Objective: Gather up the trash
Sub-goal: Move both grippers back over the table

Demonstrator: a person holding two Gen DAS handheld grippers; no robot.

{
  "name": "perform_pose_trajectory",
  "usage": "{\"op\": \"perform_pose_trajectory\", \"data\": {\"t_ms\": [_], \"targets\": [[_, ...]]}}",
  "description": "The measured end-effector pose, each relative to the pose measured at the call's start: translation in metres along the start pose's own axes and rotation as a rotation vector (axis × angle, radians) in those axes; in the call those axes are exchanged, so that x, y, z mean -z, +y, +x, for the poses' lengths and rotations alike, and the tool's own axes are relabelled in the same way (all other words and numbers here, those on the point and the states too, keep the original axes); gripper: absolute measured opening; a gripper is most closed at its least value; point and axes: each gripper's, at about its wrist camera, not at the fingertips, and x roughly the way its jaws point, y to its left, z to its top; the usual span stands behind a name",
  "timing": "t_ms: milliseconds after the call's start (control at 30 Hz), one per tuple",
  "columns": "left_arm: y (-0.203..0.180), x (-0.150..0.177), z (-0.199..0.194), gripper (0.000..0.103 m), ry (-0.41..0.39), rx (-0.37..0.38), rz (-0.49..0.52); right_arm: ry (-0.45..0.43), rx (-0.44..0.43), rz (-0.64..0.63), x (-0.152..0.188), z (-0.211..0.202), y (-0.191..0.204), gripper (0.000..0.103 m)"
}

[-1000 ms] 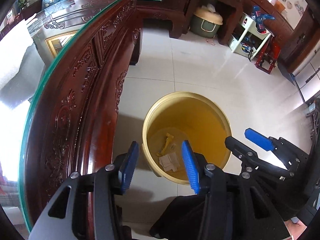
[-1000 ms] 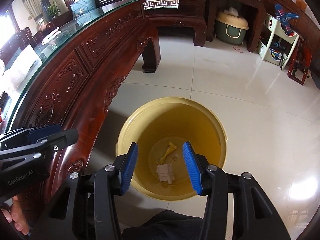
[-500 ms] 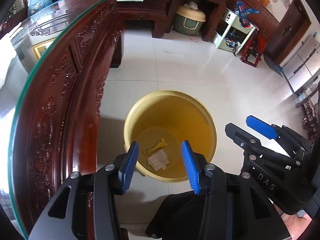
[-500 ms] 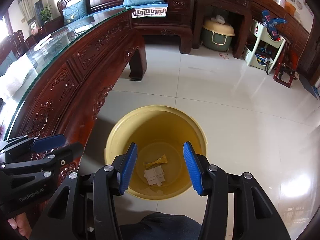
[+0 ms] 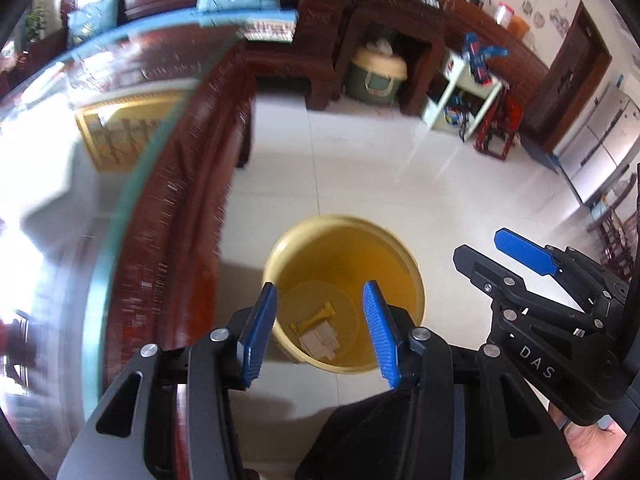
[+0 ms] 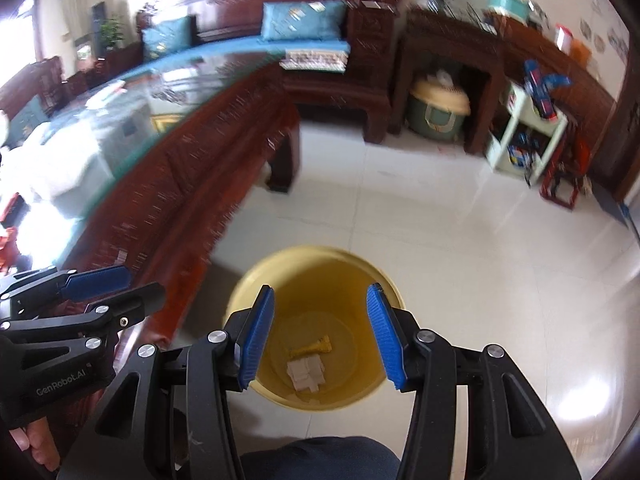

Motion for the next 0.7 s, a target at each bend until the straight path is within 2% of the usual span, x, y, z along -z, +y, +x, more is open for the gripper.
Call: {"op": "perform_pose_trajectory", "data": {"t_ms": [167,267,467,567,600,633,700], "targets": [[0.037,0.010,-0.066,0.048,-0.116,-0.097,-0.024,-0.093,-0.068,-0.109,-0.018,-0.034,0.050,0.051],[0.065,0.025,-0.106,0.052,-0.183,-0.185,-0.038,-0.141,-0.132,-0.179,-0.024,-0.052,0.089,0.055],[0.128,0.058,-0.167,0.058,-0.237,-0.320,-0.140,-0.192,-0.271,-0.307,-0.029,-0.078,0.171,0.062],[0.160,0.078,-0.192,0.067,-0.250,-0.386,-0.198,-0.207,-0.329,-0.355,-0.027,-0.087,0.213,0.068],[0.169,0.082,-0.198,0.070,-0.253,-0.405,-0.215,-0.209,-0.342,-0.372,-0.026,-0.089,0.225,0.074],[0.178,0.087,-0.206,0.077,-0.259,-0.427,-0.235,-0.213,-0.352,-0.387,-0.026,-0.092,0.239,0.079],[0.198,0.101,-0.223,0.093,-0.284,-0.479,-0.274,-0.212,-0.373,-0.415,-0.023,-0.094,0.260,0.081]]}}
